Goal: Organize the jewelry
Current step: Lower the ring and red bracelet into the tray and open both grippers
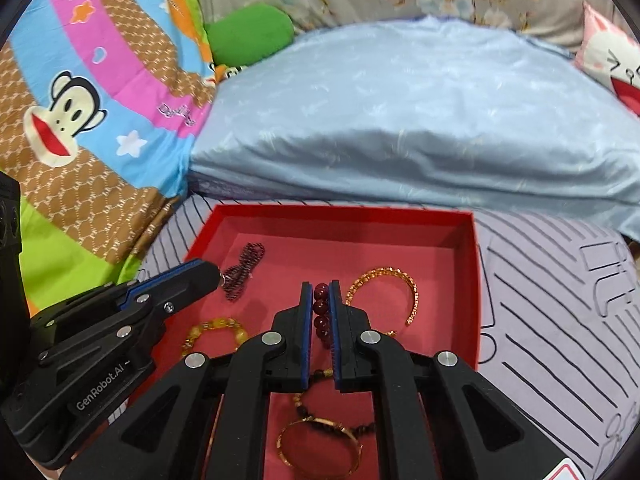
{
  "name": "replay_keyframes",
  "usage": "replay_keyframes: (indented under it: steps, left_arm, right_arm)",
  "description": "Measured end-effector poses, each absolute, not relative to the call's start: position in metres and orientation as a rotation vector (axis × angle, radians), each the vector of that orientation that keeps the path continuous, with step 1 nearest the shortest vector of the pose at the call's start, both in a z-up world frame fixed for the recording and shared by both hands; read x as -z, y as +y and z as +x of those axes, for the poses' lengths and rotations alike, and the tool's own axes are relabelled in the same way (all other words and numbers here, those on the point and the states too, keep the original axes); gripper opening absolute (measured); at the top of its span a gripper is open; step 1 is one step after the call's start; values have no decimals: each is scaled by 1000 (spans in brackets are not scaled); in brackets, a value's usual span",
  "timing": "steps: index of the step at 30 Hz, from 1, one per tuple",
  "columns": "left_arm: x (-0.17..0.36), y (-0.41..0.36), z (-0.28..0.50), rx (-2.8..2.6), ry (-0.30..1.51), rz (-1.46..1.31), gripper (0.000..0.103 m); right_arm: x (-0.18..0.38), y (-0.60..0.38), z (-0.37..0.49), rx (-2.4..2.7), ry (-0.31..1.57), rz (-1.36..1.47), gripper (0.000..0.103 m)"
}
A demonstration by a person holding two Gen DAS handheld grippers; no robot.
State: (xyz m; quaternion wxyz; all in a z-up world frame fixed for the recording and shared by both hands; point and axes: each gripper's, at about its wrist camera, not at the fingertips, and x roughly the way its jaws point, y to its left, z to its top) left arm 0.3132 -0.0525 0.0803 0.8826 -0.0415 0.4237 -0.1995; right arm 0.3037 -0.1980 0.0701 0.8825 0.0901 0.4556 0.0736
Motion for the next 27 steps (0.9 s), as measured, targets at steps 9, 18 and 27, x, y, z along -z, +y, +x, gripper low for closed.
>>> replay_keyframes:
  steps: [9,18,27]
  left_arm:
    - [-55,-58,328,403,940,-68,5]
    - [-62,-54,322,386,912,-85,14]
    - [-69,-51,306,354,881,-59,14]
  right_arm:
    - [-53,-208,300,-107,999,120,8]
    - [-67,-205,288,-96,930,85,22]
    - [-77,-204,273,-102,906,81,23]
